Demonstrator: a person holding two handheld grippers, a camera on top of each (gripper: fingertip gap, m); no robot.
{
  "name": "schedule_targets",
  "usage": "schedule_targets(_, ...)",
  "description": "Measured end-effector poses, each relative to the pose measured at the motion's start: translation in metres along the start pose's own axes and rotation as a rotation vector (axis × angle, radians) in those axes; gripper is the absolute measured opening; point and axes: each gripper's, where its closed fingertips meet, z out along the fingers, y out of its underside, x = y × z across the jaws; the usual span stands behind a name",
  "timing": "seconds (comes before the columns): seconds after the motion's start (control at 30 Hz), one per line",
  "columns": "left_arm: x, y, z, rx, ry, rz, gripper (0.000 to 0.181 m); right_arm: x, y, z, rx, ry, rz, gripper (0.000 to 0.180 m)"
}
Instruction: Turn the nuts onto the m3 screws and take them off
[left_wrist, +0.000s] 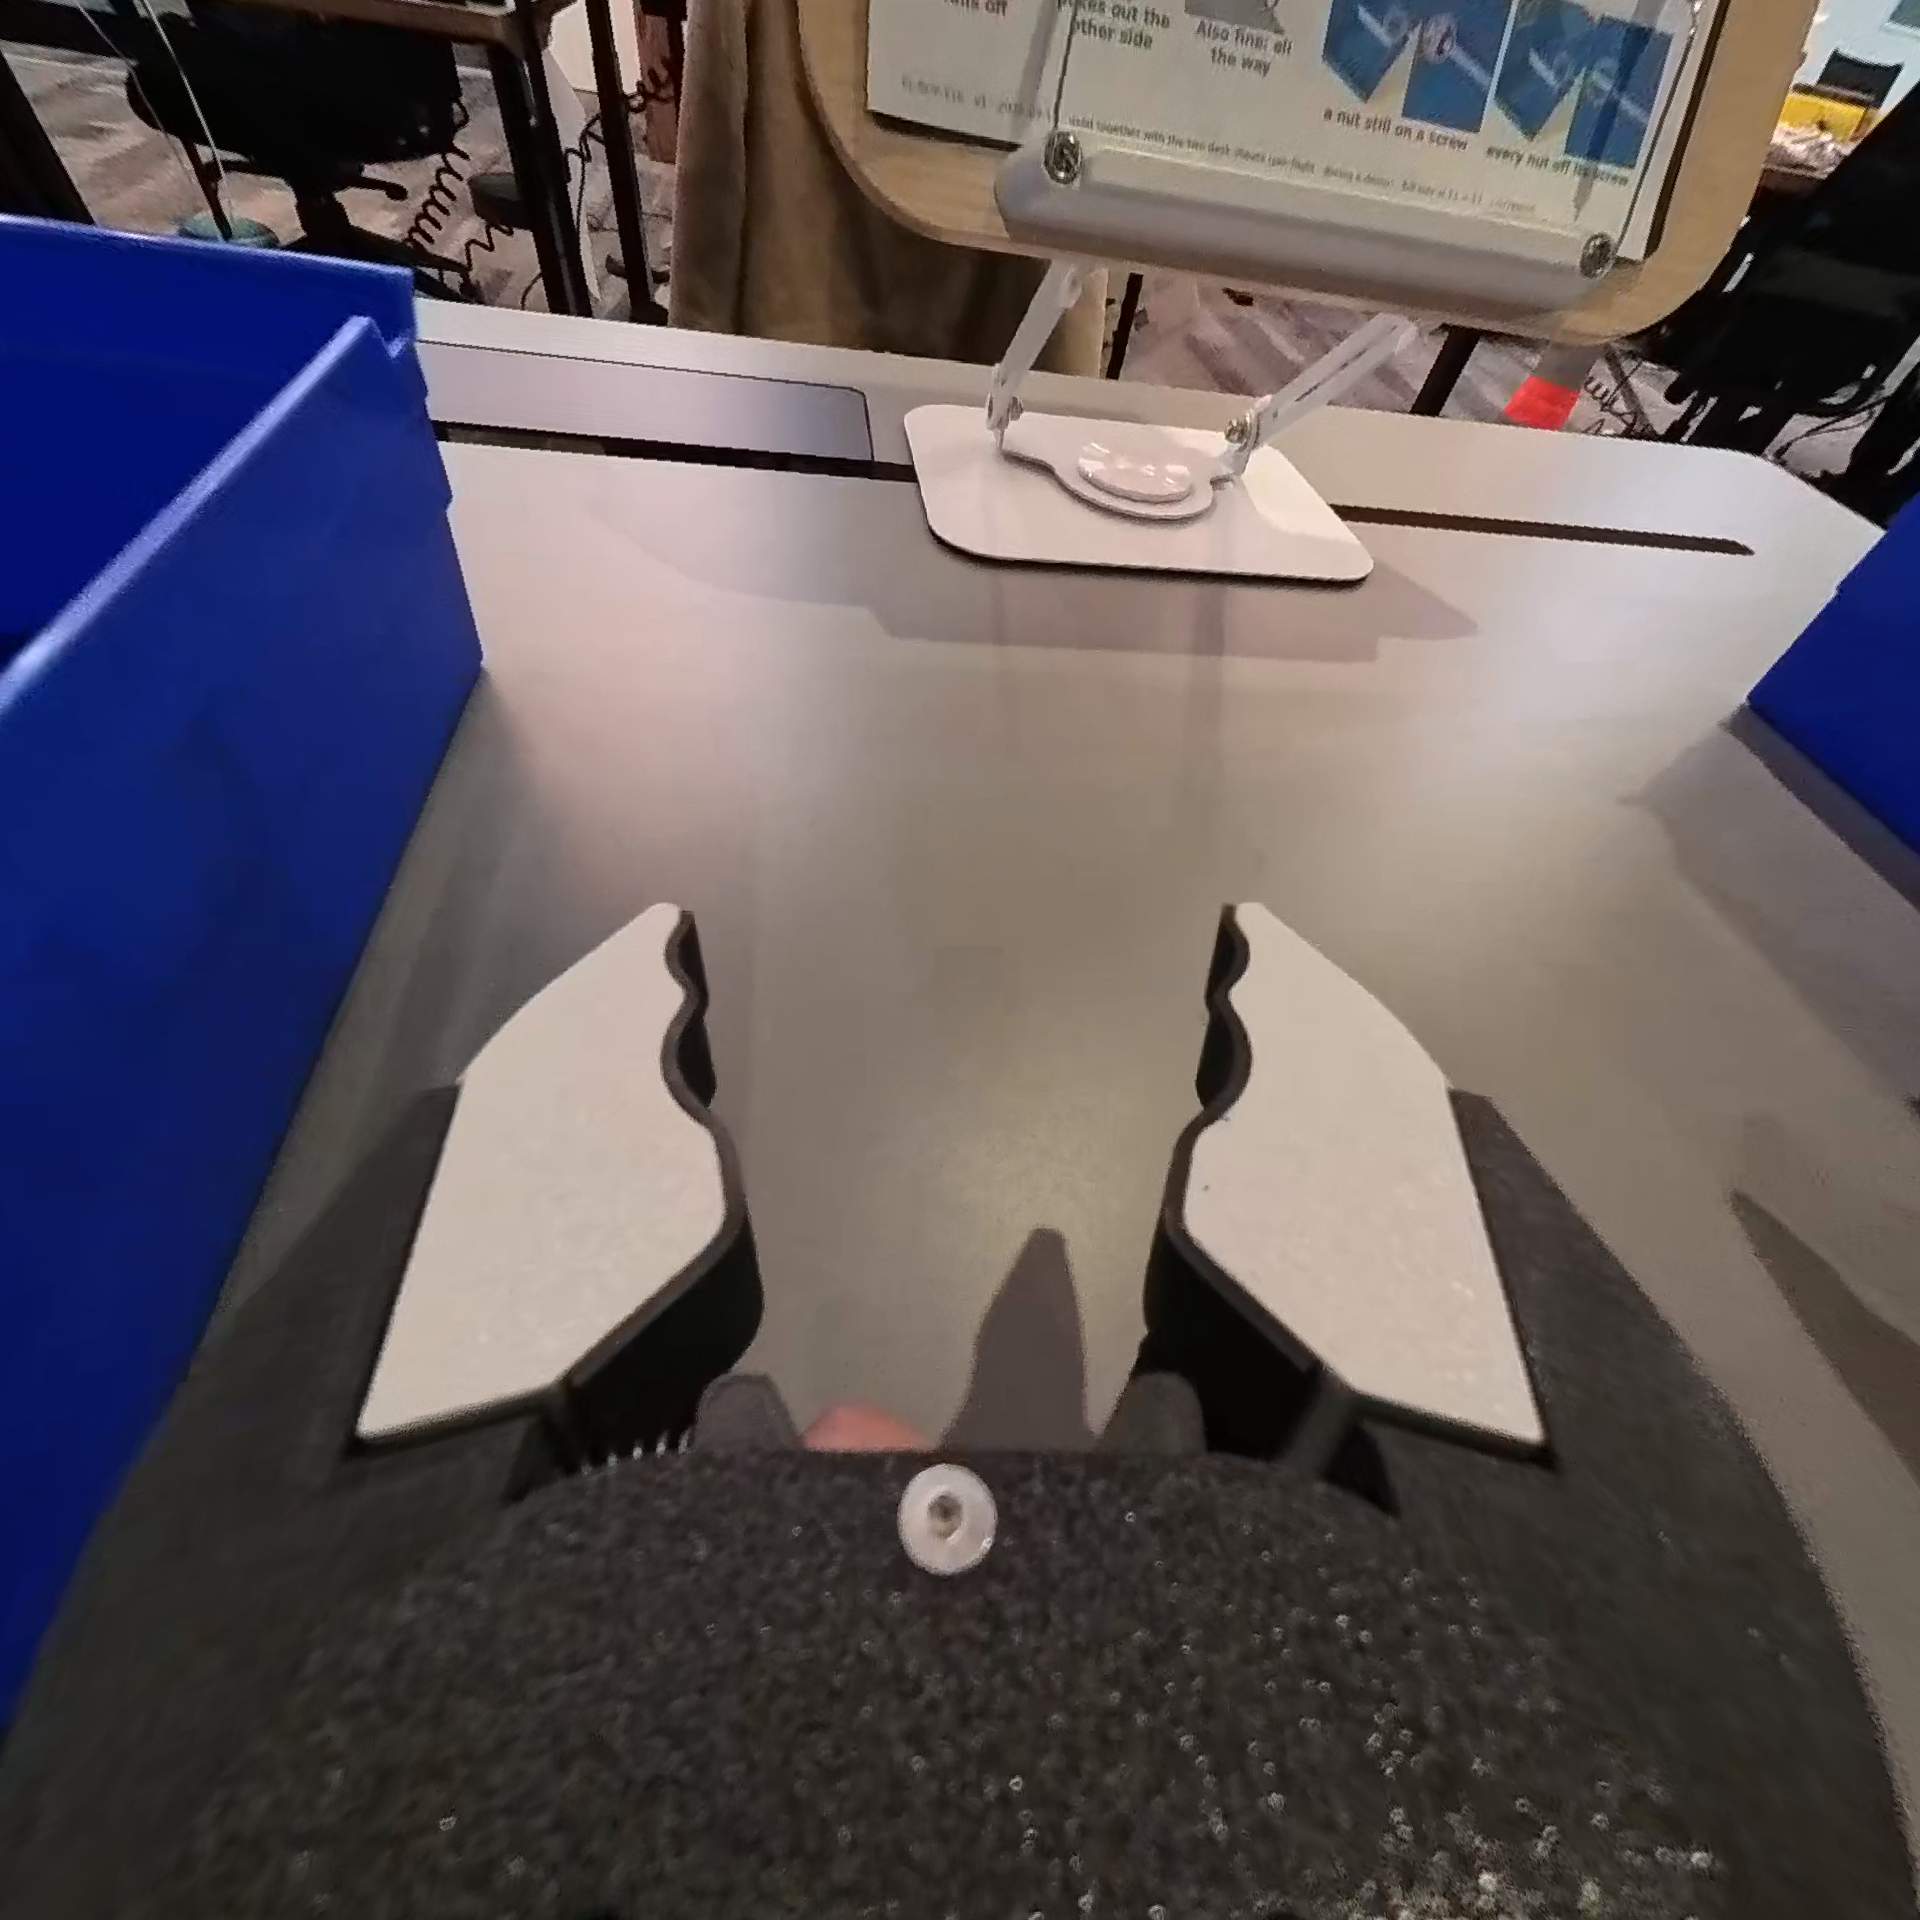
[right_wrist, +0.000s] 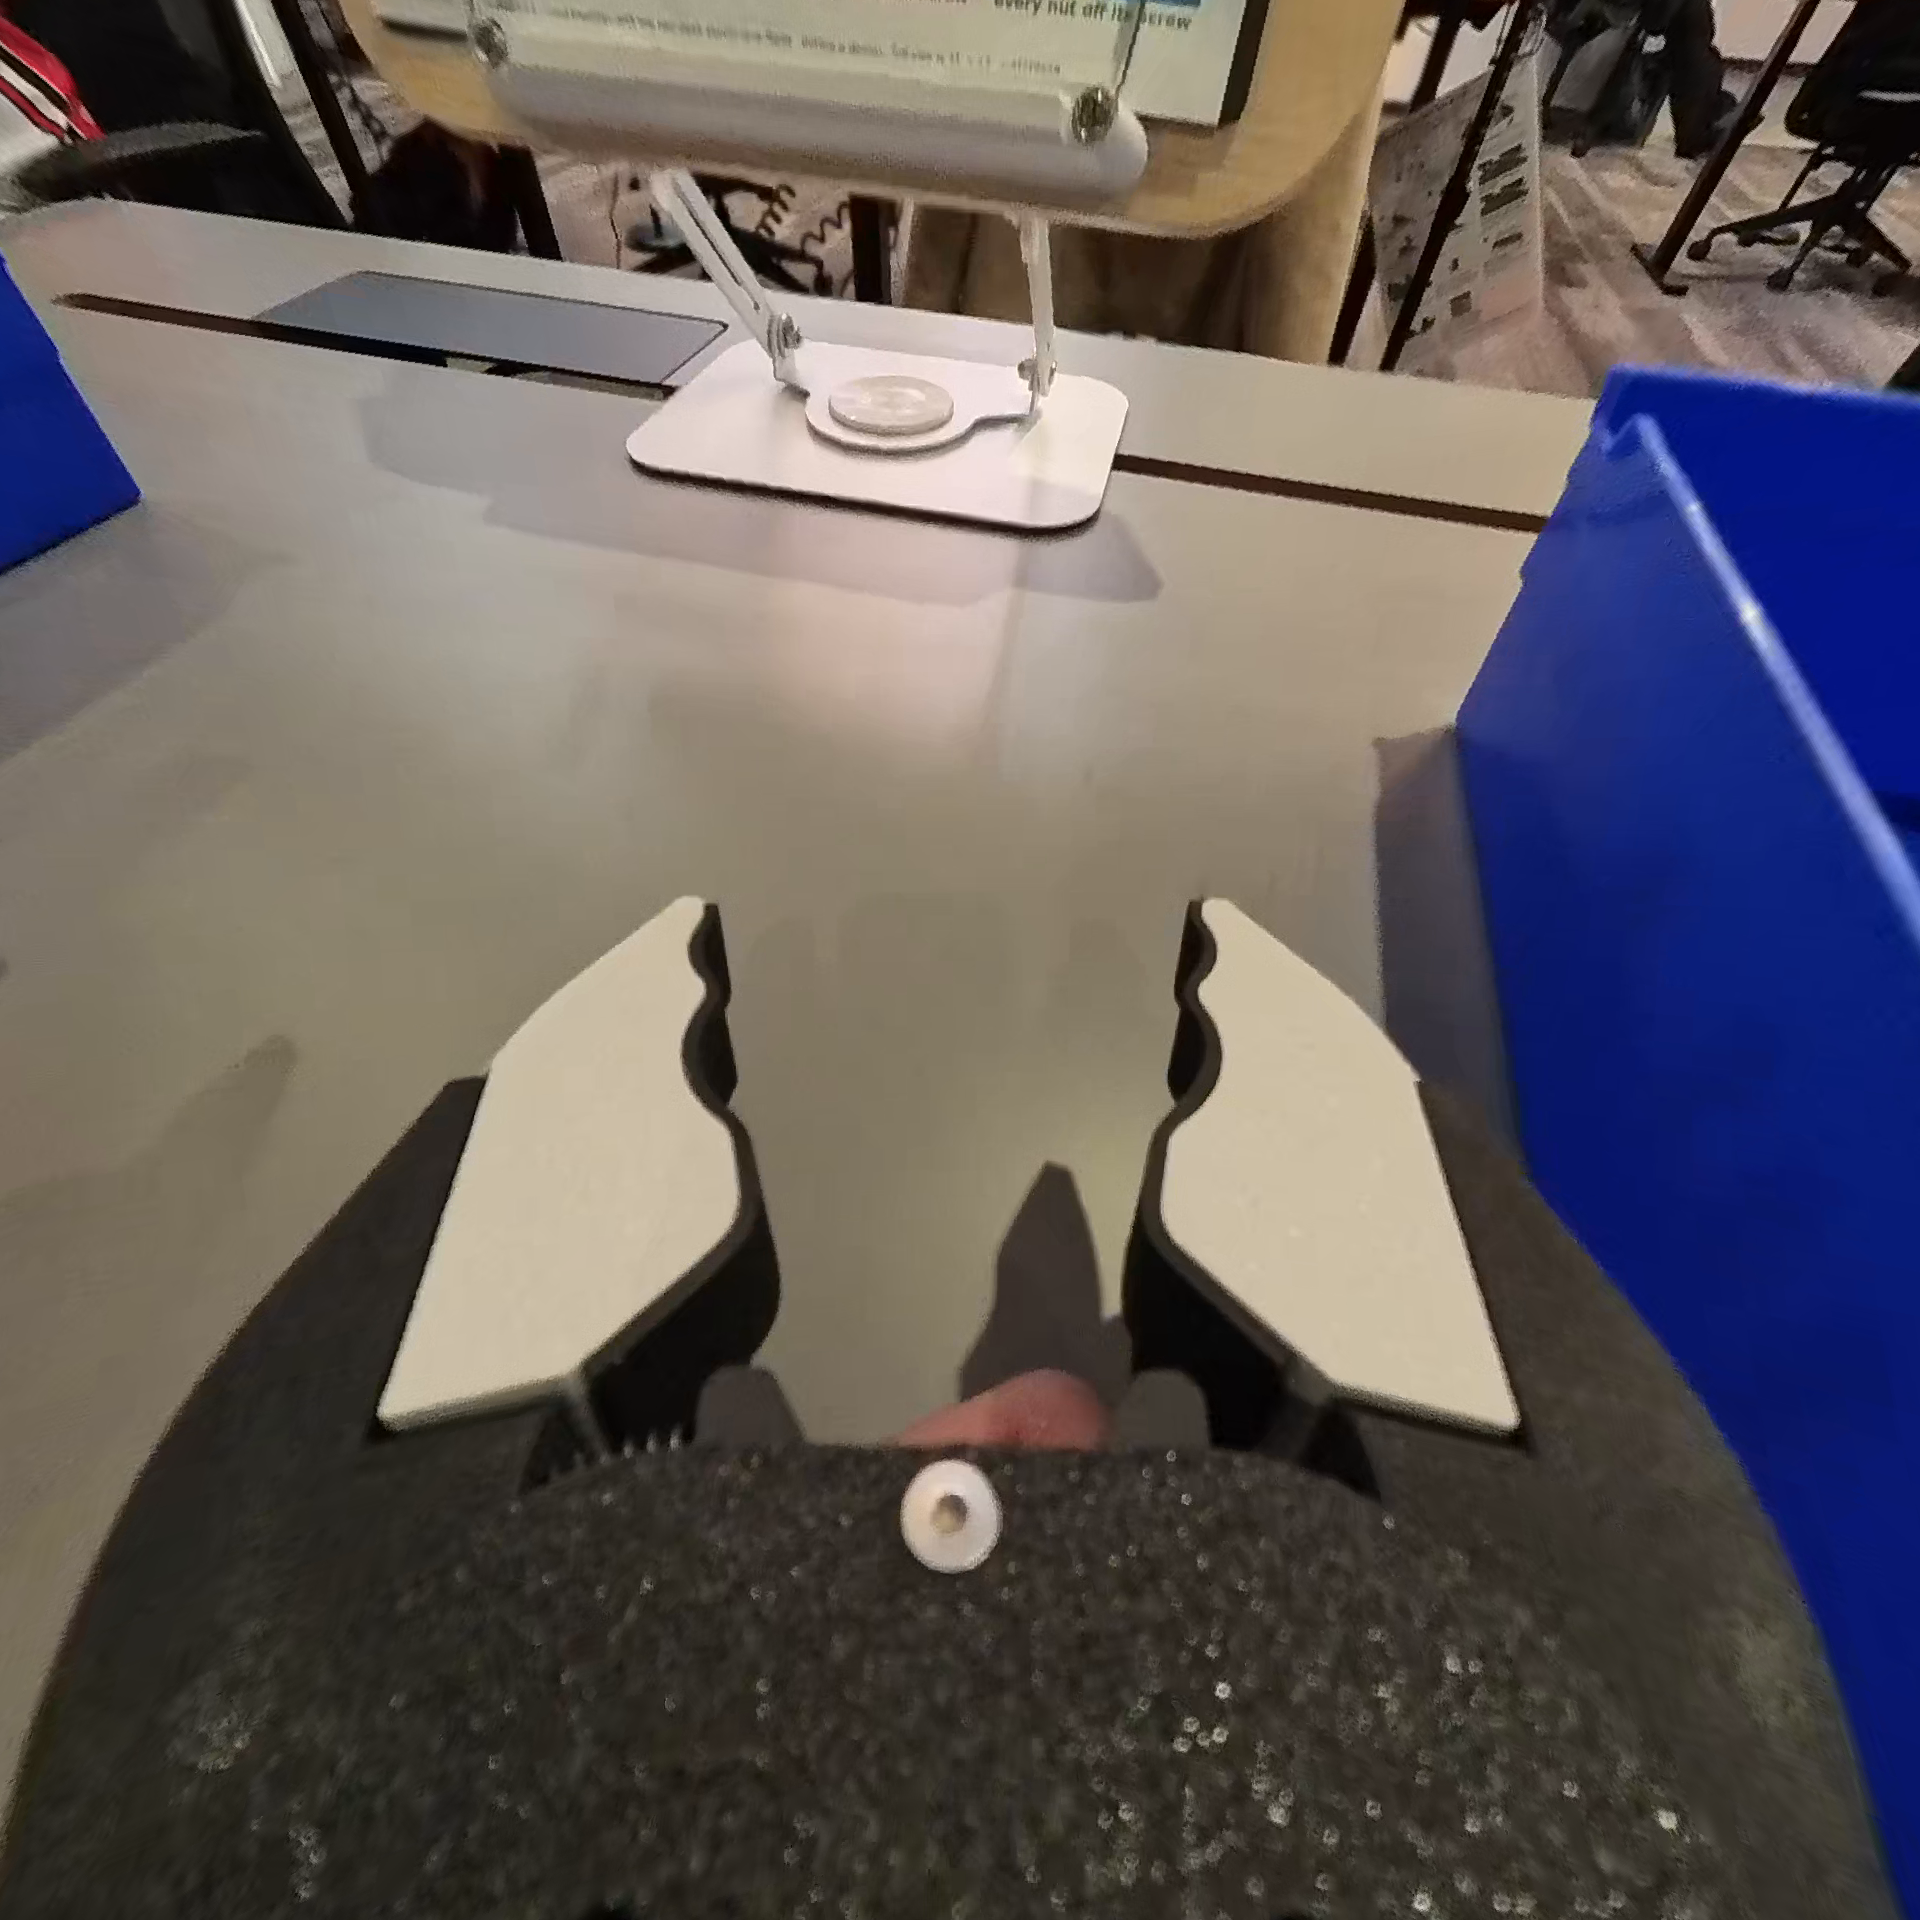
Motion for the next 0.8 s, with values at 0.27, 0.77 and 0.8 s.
schedule_targets(0.27,0.007,0.004,0.004,-0.028,0.024,0.035,0.085,0.001,0.001,-0.006,0.025,0.011,0.004,0.076)
schedule_targets(0.77,-0.121,-0.078,-0.106,-0.513,0.141,0.547,0.056,-0.003,0.008,0.0,-0.038,-0.067,0.049,0.073)
schedule_targets(0.8,-0.149,-0.068,-0.101,-0.601,0.129,0.597,0.059,-0.003,0.008,0.0,-0.037,-0.071,0.053,0.073)
